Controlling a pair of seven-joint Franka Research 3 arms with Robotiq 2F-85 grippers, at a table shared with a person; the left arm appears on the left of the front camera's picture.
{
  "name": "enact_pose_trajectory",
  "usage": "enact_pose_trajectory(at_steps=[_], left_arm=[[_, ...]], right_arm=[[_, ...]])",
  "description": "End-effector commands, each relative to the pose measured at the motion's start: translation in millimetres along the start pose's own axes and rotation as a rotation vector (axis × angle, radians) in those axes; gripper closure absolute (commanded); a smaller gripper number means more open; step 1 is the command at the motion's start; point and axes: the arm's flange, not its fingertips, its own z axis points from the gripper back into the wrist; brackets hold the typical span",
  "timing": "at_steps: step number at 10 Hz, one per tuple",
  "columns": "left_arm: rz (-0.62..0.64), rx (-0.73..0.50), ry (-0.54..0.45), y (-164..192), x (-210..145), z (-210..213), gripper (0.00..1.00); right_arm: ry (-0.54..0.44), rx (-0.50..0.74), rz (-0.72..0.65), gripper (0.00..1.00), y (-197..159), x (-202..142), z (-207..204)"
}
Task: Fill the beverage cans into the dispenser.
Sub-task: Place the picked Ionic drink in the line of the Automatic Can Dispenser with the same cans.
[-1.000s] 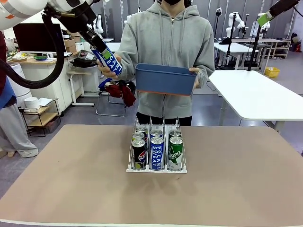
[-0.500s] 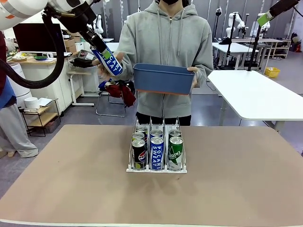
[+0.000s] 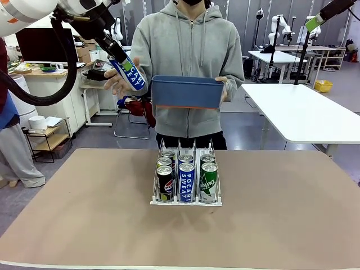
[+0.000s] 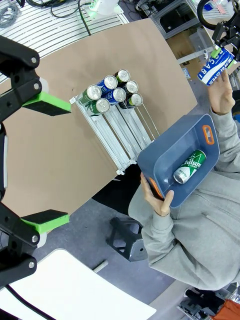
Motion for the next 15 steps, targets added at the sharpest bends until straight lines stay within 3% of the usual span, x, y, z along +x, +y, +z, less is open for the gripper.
enact_pose_trajectory(at_steps=[1, 6, 7, 8, 11, 15], left_arm=[[0.000, 0.007, -0.007, 0.7, -0.9, 2.0, 1.00], [0.000, 0.007, -0.007, 0.7, -0.9, 2.0, 1.00], [0.000, 0.000, 0.000, -0.1, 0.1, -0.1, 0.43], [0.021, 0.051, -0.016, -6.6, 4.4, -4.5, 0.43], [0.037, 0.047, 0.029, -53.3, 11.8, -27.0, 0.43], [-0.075, -0.061, 0.069, -102.1, 11.0, -54.2, 0.43]], right_arm=[[0.000, 0.001, 0.000, 0.00, 0.7, -0.4, 0.0], [0.000, 0.001, 0.000, 0.00, 0.7, -0.4, 0.0], [0.000, 0.001, 0.000, 0.00, 0.7, -0.4, 0.0], [0.000, 0.001, 0.000, 0.00, 0.7, -0.4, 0.0], [0.000, 0.001, 0.000, 0.00, 0.7, -0.4, 0.0], [0.000, 0.001, 0.000, 0.00, 0.7, -0.4, 0.0]])
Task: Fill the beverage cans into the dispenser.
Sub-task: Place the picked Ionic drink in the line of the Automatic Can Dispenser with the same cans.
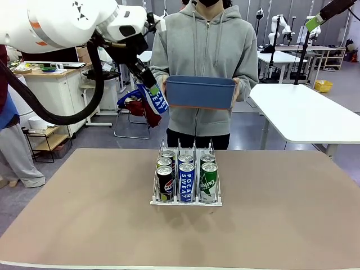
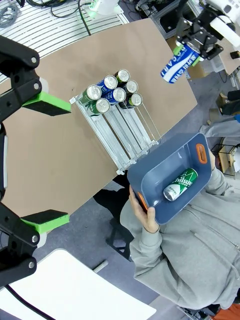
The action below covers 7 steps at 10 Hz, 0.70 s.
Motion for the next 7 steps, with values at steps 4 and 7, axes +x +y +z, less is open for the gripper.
enact_pose_trajectory(at_steps=[4, 7], left_arm=[[-0.023, -0.024, 0.016, -10.3, -0.6, -5.6, 0.43], [-0.023, -0.024, 0.016, -10.3, -0.6, -5.6, 0.43]], right_arm=[[0.000, 0.001, -0.001, 0.00, 0.7, -0.5, -0.1], [0.000, 0.001, -0.001, 0.00, 0.7, -0.5, -0.1]])
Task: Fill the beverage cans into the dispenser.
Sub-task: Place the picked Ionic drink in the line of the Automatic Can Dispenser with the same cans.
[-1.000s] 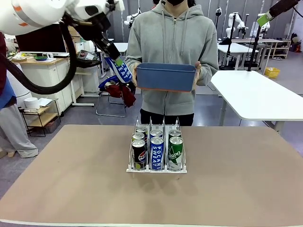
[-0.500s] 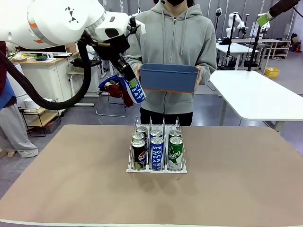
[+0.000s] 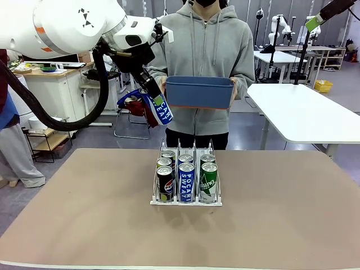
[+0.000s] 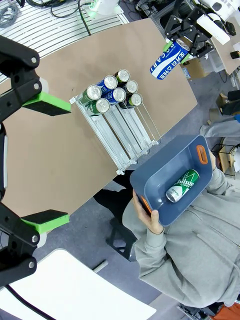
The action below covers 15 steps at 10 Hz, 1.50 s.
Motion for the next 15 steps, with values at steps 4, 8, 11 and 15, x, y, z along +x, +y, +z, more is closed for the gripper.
enact_pose_trajectory(at_steps=[4, 8, 11, 15], left_arm=[[0.089, 0.079, 0.027, -41.7, -1.8, -16.3, 0.43], [0.053, 0.179, -0.011, -123.2, -8.1, -44.8, 0.43], [-0.123, 0.037, 0.027, -165.3, -24.3, -72.5, 0.43], [-0.199, -0.052, 0.073, -165.2, -31.6, -82.4, 0.43]], right_arm=[[0.000, 0.001, -0.001, 0.00, 0.6, -0.5, -0.1], [0.000, 0.001, -0.001, 0.00, 0.6, -0.5, -0.1], [0.000, 0.001, -0.001, 0.00, 0.6, -0.5, -0.1], [0.000, 0.001, -0.001, 0.00, 0.6, -0.5, -0.1]])
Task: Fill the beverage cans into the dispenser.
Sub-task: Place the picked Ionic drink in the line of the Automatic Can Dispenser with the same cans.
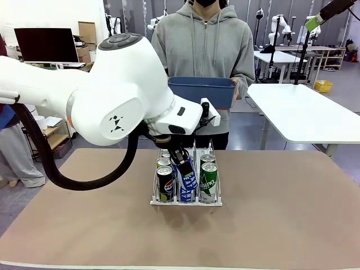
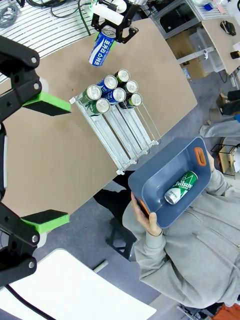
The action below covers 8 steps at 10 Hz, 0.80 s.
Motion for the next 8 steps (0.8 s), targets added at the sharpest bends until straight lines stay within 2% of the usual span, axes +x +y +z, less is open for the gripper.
enact_pose_trajectory(at_steps=[1, 6, 8], left_arm=[[0.015, 0.014, 0.002, -6.2, 2.7, 0.2, 0.43], [-0.001, -0.002, 0.004, -5.8, 1.7, -1.4, 0.43], [-0.027, 0.011, 0.025, -6.4, 9.1, -21.2, 0.43]], right_arm=[[0.000, 0.001, -0.001, 0.00, 0.7, -0.5, 0.0], [0.000, 0.001, -0.001, 0.00, 0.7, -0.5, 0.0], [0.000, 0.001, -0.001, 0.00, 0.7, -0.5, 0.0]])
